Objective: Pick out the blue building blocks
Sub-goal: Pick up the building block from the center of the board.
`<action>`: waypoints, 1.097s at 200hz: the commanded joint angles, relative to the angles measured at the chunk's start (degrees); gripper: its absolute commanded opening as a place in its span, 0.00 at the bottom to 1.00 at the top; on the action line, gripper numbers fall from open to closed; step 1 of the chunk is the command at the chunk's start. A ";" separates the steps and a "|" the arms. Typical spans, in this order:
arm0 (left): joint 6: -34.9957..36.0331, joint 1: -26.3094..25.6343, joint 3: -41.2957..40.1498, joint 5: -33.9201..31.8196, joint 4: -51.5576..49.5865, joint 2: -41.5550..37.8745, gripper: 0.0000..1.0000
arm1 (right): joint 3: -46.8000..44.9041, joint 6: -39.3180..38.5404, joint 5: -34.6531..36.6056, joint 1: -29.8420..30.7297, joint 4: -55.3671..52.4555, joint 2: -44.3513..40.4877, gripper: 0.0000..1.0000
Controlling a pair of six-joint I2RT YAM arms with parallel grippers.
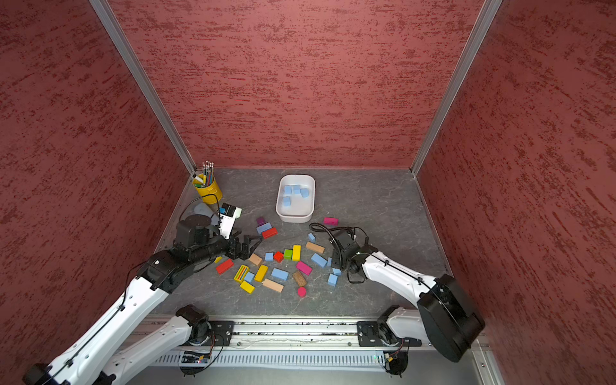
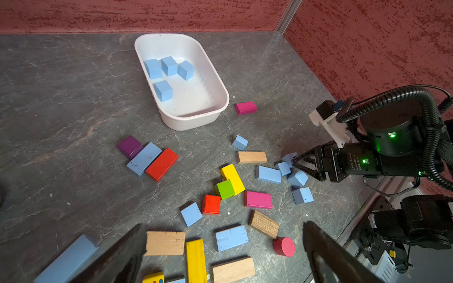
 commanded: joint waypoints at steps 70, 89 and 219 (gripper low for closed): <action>-0.23 -0.70 -0.66 -2.17 -0.68 -2.66 1.00 | 3.72 -0.36 3.10 0.40 1.80 5.63 0.29; -0.15 -0.88 -0.64 -3.25 -1.08 -3.06 1.00 | 4.35 -0.58 3.18 0.45 1.53 5.35 0.19; 0.74 -0.88 -1.07 -8.81 -2.86 -6.15 1.00 | 18.99 -5.38 2.35 0.45 6.14 5.15 0.10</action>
